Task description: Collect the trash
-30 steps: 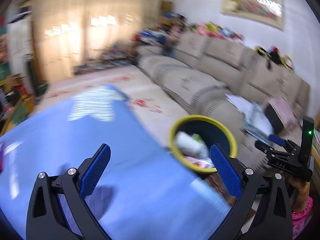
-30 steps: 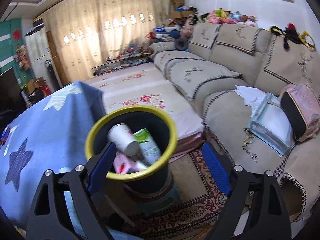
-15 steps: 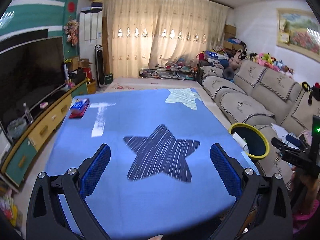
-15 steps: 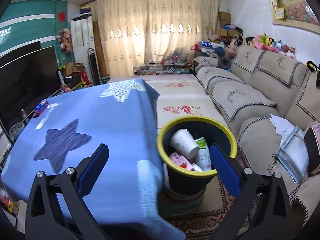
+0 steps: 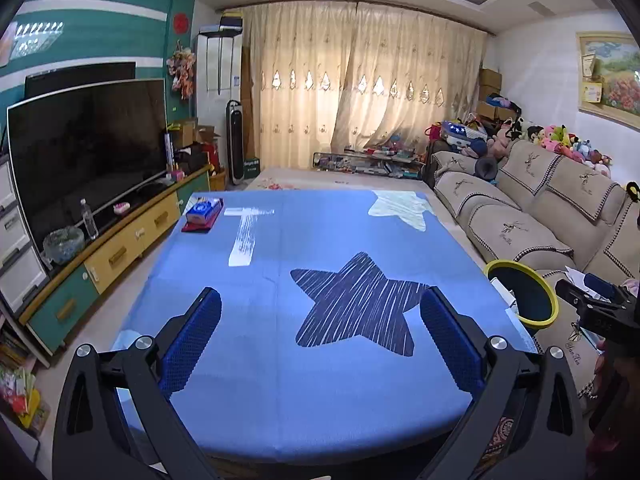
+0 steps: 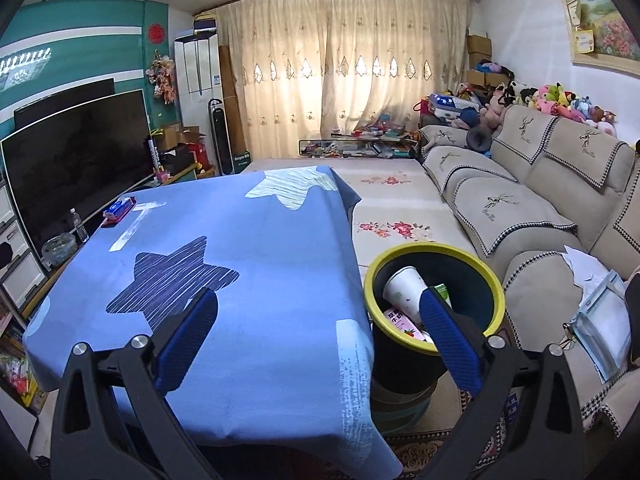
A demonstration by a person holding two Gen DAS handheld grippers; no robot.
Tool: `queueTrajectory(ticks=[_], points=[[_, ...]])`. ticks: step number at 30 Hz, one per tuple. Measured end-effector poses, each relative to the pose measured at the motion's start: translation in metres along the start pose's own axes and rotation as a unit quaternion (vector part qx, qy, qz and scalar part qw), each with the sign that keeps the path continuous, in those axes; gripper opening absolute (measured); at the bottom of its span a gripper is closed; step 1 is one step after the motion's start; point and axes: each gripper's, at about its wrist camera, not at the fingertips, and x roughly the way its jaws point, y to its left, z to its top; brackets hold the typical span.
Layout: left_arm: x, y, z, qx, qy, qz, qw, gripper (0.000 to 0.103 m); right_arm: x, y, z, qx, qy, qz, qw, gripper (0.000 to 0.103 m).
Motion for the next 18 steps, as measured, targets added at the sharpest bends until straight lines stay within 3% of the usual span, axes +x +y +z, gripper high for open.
queueTrajectory(ticks=[18], points=[[0.0044,-0.0044,-0.0009,-0.001,-0.002,0.000,1.0000,0.098,0.0060,-0.0023,0.0000,0.006,0.001,0.004,1.000,0.096]])
